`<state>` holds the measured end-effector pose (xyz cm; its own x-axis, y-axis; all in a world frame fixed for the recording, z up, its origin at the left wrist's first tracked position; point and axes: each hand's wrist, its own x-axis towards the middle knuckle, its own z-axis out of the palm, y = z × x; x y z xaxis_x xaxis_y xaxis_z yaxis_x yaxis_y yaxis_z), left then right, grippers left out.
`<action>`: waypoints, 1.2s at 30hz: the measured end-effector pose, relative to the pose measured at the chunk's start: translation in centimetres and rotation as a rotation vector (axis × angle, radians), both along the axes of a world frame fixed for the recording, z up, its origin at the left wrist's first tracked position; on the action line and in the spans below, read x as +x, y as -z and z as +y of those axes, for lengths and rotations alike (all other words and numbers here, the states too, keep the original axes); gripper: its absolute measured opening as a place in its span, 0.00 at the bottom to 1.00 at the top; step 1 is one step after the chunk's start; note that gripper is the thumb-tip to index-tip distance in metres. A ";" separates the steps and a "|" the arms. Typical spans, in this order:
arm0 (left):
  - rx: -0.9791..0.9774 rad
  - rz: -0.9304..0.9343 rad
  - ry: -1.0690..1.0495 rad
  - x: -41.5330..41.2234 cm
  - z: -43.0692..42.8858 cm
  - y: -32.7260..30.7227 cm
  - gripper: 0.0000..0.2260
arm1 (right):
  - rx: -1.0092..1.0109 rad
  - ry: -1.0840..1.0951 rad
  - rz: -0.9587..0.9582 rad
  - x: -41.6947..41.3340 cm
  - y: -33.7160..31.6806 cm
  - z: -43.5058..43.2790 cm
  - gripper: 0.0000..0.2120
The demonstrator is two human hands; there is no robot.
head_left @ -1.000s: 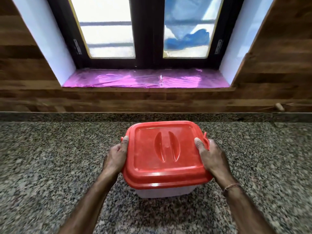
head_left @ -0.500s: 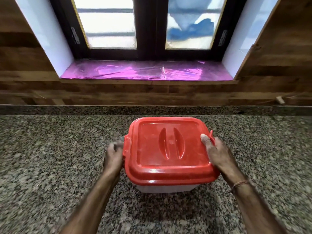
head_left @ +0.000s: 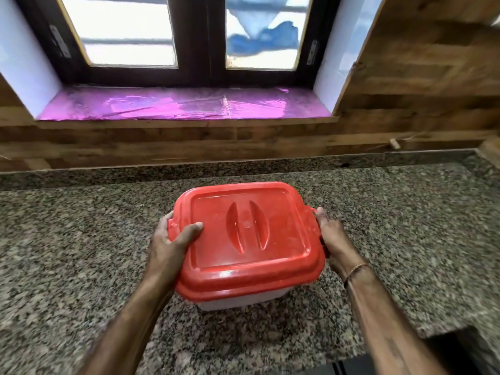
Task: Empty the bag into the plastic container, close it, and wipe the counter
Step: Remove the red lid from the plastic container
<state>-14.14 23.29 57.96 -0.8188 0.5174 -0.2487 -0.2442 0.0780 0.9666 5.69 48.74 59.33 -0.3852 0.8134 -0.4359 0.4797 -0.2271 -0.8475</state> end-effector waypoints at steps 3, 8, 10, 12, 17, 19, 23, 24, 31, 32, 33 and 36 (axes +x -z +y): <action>-0.029 0.035 0.004 -0.1 -0.2 -0.3 0.29 | -0.018 -0.059 0.025 0.2 0.2 0.1 0.18; -0.062 0.053 0.019 -0.2 -0.5 -0.6 0.32 | 0.472 0.074 -0.051 0.4 -0.2 -1.9 0.13; -0.035 0.027 0.011 0.0 -0.5 -0.7 0.33 | 0.435 -0.034 0.048 1.1 0.0 -3.5 0.22; -0.012 0.010 0.008 0.1 -0.6 -0.7 0.34 | 0.302 -0.154 0.079 1.7 0.0 -4.4 0.36; -0.027 0.037 0.022 0.9 -1.2 -0.7 0.36 | 0.318 -0.263 -0.008 2.2 -1.1 -5.5 0.59; -0.032 0.050 0.010 1.3 -1.4 -0.7 0.36 | 0.289 -0.272 0.046 2.5 -1.3 -6.1 0.53; -0.051 0.076 0.000 1.6 -1.6 -0.8 0.36 | 0.206 -0.184 0.185 2.3 -2.0 -6.3 0.42; -0.055 0.080 0.004 1.6 -1.6 -0.9 0.37 | 0.202 -0.148 0.179 2.0 -2.2 -6.3 0.42; -0.075 0.081 0.019 1.2 -2.0 -1.3 0.39 | 0.101 -0.039 0.299 2.1 -2.0 -6.4 0.39; -0.077 0.079 0.020 1.1 -1.9 -1.3 0.39 | 0.101 -0.030 0.305 2.2 -1.8 -6.5 0.41; -0.074 0.077 0.019 1.0 -1.9 -1.4 0.39 | 0.107 -0.025 0.312 2.4 -1.7 -6.5 0.42; -0.066 0.071 0.018 0.9 -1.9 -1.4 0.38 | 0.133 0.000 0.352 2.7 -1.5 -6.8 0.46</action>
